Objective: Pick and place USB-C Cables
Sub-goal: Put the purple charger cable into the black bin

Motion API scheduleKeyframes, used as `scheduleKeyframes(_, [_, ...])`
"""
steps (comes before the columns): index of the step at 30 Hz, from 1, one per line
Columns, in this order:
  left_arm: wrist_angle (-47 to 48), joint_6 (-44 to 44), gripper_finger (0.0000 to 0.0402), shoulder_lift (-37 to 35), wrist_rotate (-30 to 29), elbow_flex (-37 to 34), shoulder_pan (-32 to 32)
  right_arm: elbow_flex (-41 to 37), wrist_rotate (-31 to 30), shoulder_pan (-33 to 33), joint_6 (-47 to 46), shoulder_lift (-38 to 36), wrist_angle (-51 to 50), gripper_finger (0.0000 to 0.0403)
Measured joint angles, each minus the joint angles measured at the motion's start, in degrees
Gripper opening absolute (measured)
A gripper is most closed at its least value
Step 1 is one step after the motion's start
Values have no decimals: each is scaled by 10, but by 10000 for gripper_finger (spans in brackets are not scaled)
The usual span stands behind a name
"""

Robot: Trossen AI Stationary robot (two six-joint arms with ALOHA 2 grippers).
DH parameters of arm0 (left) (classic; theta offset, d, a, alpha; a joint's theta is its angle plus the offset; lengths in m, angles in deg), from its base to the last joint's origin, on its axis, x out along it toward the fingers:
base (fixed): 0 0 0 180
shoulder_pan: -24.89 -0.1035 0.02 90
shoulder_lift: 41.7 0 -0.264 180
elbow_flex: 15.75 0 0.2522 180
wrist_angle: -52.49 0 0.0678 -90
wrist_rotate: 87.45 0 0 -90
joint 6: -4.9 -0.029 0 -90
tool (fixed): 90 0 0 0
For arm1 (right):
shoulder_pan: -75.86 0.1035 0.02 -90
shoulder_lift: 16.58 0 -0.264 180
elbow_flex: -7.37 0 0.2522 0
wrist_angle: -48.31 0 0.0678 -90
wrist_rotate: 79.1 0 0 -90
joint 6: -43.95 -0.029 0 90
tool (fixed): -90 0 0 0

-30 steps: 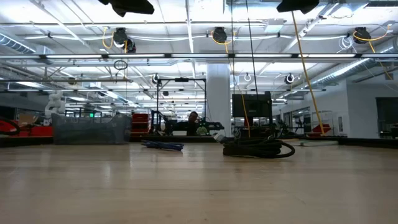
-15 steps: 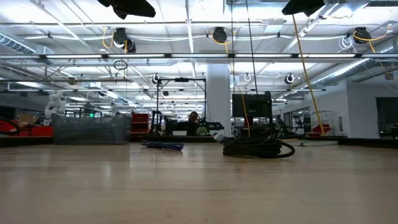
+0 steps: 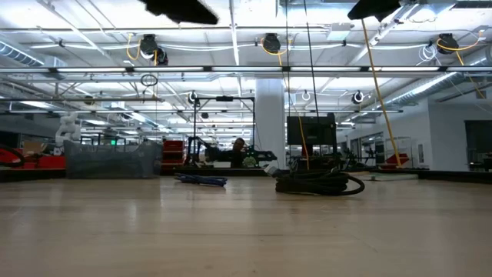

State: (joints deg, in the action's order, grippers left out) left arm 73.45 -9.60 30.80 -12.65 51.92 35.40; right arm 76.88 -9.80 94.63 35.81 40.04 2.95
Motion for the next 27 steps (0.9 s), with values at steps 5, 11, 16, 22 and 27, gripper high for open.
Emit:
scheduleKeyframes(5, [-29,-20,63,16,2,1,-4,0,0,0,2,0,0,65])
scheduleKeyframes(11, [-6,-19,63,14,2,-1,-14,0,0,0,2,0,1,66])
scheduleKeyframes(16, [36,2,63,25,1,0,-34,0,0,0,2,0,1,66])
scheduleKeyframes(22, [45,-9,63,72,13,0,-39,0,0,0,33,0,17,66])
scheduleKeyframes(27, [51,-6,63,110,31,-1,-50,0,0,0,45,0,33,66])
